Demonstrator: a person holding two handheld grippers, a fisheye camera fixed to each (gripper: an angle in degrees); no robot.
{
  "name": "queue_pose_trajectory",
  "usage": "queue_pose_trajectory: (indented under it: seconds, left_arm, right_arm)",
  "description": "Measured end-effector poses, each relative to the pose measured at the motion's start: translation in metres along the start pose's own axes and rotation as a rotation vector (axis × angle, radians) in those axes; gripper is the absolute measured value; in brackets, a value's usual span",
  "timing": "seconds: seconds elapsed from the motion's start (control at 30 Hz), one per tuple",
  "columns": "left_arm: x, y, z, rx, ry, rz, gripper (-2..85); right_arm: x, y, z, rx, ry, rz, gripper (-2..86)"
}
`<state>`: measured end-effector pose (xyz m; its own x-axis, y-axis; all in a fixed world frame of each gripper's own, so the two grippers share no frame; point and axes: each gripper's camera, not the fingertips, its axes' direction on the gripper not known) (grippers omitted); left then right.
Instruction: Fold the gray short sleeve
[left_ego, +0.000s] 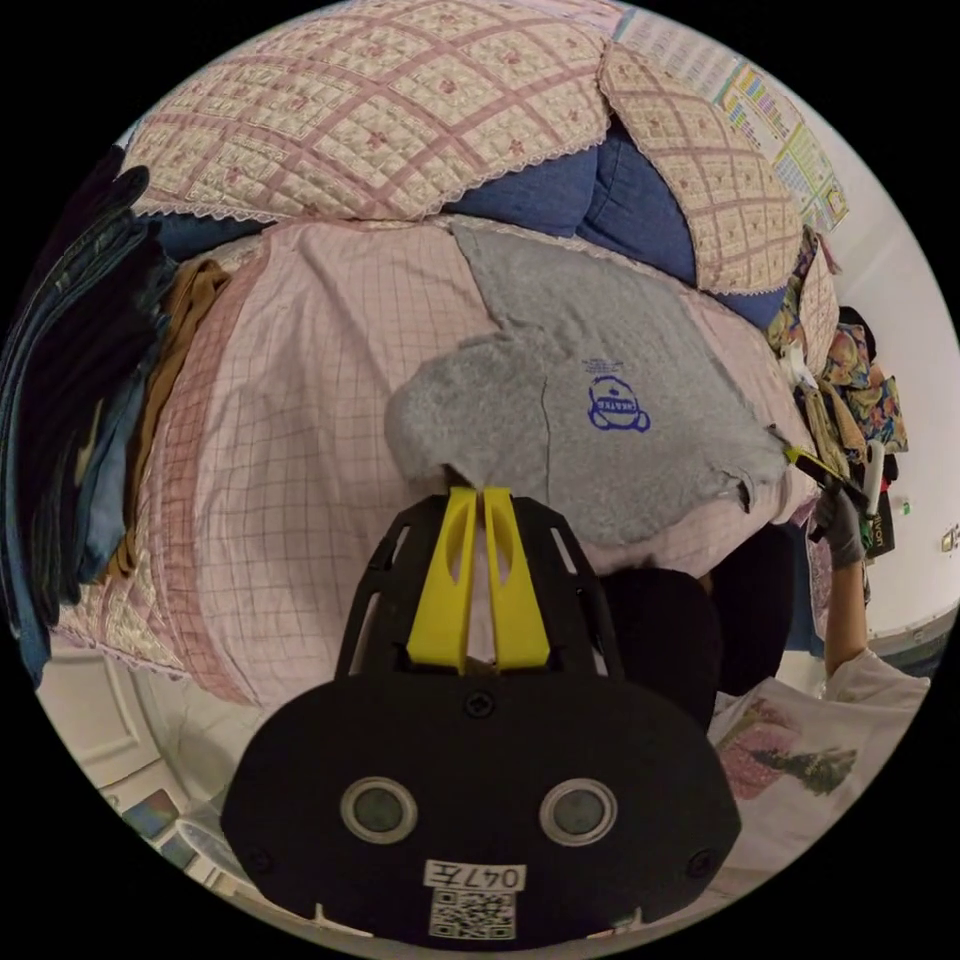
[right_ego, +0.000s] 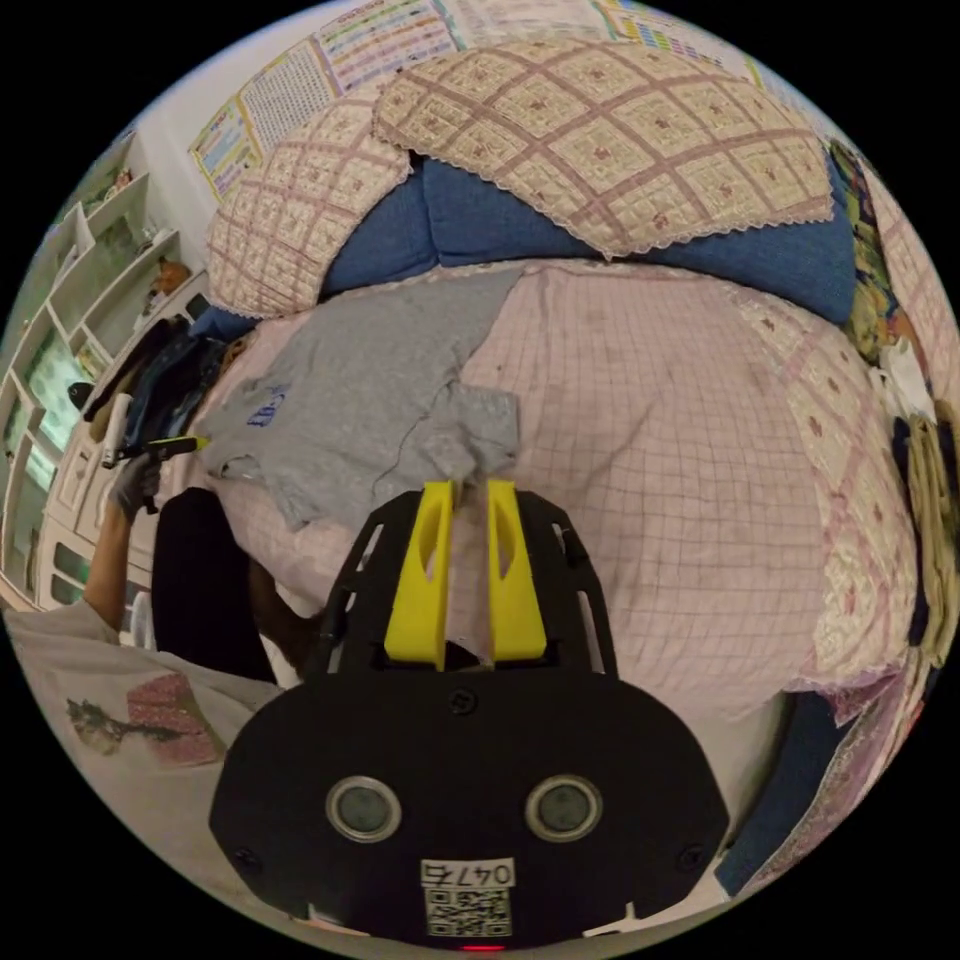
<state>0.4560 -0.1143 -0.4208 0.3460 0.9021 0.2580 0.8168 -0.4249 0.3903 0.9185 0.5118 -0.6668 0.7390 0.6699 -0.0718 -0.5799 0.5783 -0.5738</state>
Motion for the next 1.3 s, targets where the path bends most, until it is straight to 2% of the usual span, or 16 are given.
queue_pose_trajectory:
  seconds: [0.1,0.2,0.27,0.33,0.47,0.63,0.73,0.8,0.93,1.0,1.07,1.13,1.3]
  left_arm:
    - [0.002,0.019,0.002,0.036,0.051,-0.038,5.5]
    - [0.007,0.045,0.003,0.085,0.156,-0.056,6.5]
    - [0.013,0.053,0.012,0.084,0.227,-0.055,6.6]
    - [0.023,0.056,0.024,0.083,0.28,-0.05,6.7]
    - [0.046,0.057,0.054,0.043,0.284,-0.052,6.7]
    - [0.043,0.059,0.064,0.068,0.359,-0.089,1.5]
    - [0.049,0.06,0.049,0.109,0.391,-0.058,-0.6]
    - [0.055,0.063,0.022,0.172,0.447,-0.029,-0.8]
    - [0.048,0.072,-0.015,0.26,0.591,-0.004,-0.9]
    - [0.043,0.081,-0.02,0.226,0.481,-0.012,-0.7]
    - [0.043,0.091,-0.012,0.155,0.357,-0.029,-0.4]
    - [0.043,0.106,-0.008,0.128,0.301,-0.053,0.6]
    - [0.015,0.143,-0.035,0.259,0.192,-0.25,6.1]
  right_arm:
    - [-0.036,0.016,-0.014,0.098,0.075,-0.092,3.8]
    - [-0.118,0.033,-0.024,0.173,0.046,-0.423,2.2]
    - [-0.182,0.041,-0.003,0.125,-0.009,-0.657,1.7]
    - [-0.219,0.044,0.022,0.081,-0.028,-0.781,1.8]
    - [-0.269,0.041,0.08,0.004,0.044,-0.904,2.3]
    - [-0.303,0.038,0.122,-0.118,0.118,-0.977,1.0]
    - [-0.314,0.028,0.119,-0.137,0.116,-0.967,0.3]
    - [-0.314,0.016,0.105,-0.127,0.082,-0.911,0.2]
    - [-0.29,-0.011,0.072,-0.079,-0.181,-0.709,0.1]
    - [-0.288,-0.013,0.092,-0.187,-0.244,-0.706,0.3]
    - [-0.296,-0.001,0.138,-0.382,-0.172,-0.757,0.8]
    - [-0.304,0.012,0.156,-0.452,-0.114,-0.801,1.4]
    - [-0.306,0.02,0.131,-0.274,-0.184,-0.762,2.3]
